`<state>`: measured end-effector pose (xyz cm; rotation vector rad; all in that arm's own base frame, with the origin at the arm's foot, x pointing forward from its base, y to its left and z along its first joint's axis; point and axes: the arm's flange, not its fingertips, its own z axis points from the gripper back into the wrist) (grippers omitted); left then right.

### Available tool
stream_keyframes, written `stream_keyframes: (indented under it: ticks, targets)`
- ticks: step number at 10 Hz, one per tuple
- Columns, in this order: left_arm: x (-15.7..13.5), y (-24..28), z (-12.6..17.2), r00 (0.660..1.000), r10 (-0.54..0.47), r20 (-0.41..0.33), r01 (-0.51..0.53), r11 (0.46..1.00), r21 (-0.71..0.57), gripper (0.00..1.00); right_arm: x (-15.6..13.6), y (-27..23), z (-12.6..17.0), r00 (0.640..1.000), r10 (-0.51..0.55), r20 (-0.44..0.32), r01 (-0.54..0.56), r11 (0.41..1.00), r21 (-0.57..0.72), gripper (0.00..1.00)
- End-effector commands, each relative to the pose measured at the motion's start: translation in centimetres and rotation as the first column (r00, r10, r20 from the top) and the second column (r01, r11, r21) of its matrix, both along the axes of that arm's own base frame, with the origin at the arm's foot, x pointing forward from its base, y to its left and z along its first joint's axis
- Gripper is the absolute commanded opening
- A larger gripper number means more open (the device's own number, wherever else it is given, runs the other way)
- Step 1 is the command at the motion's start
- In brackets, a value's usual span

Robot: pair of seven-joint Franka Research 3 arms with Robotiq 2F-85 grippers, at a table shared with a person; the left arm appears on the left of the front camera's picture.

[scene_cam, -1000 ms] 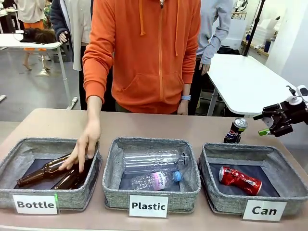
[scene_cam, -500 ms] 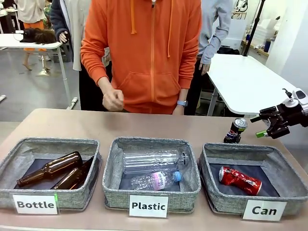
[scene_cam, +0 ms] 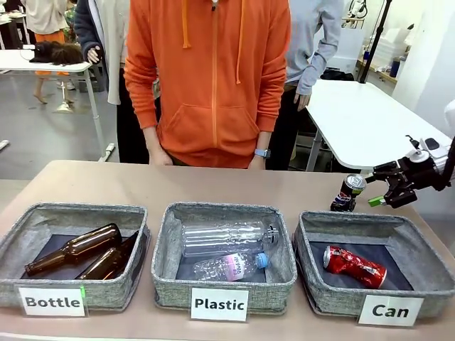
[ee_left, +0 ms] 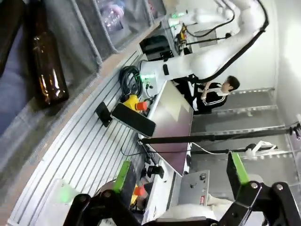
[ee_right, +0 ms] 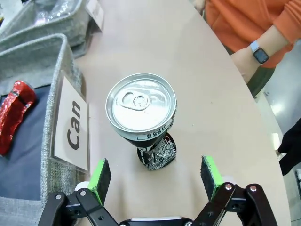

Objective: Sort the can waste into the basket.
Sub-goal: Pick up the can waste from the table and place it in the right Fabric basket.

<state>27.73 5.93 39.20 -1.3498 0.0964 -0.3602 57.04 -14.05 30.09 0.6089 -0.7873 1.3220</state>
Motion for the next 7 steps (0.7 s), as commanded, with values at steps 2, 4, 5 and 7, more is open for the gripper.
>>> stream_keyframes:
  ticks: [2,4,5,7]
  targets:
    - [-1.6,1.9,0.6,0.999,0.022,0.031,-0.021,0.999,-0.031,1.00,1.2,1.7,-1.2,0.999,-0.035,-0.008,0.036,0.999,0.028,1.00]
    - [-1.6,1.9,0.6,0.999,0.022,0.031,-0.021,0.999,-0.031,1.00,1.5,2.8,-2.1,0.999,-0.049,-0.021,0.049,0.998,0.031,1.00]
    - [-1.6,1.9,0.6,0.999,0.022,0.031,-0.021,0.999,-0.031,1.00,1.8,2.9,-2.4,0.998,-0.050,-0.028,0.052,0.997,0.058,1.00]
    - [-1.6,1.9,0.6,0.999,0.022,0.031,-0.021,0.999,-0.031,1.00,2.0,4.0,-2.8,0.997,-0.047,-0.060,0.054,0.991,0.123,1.00]
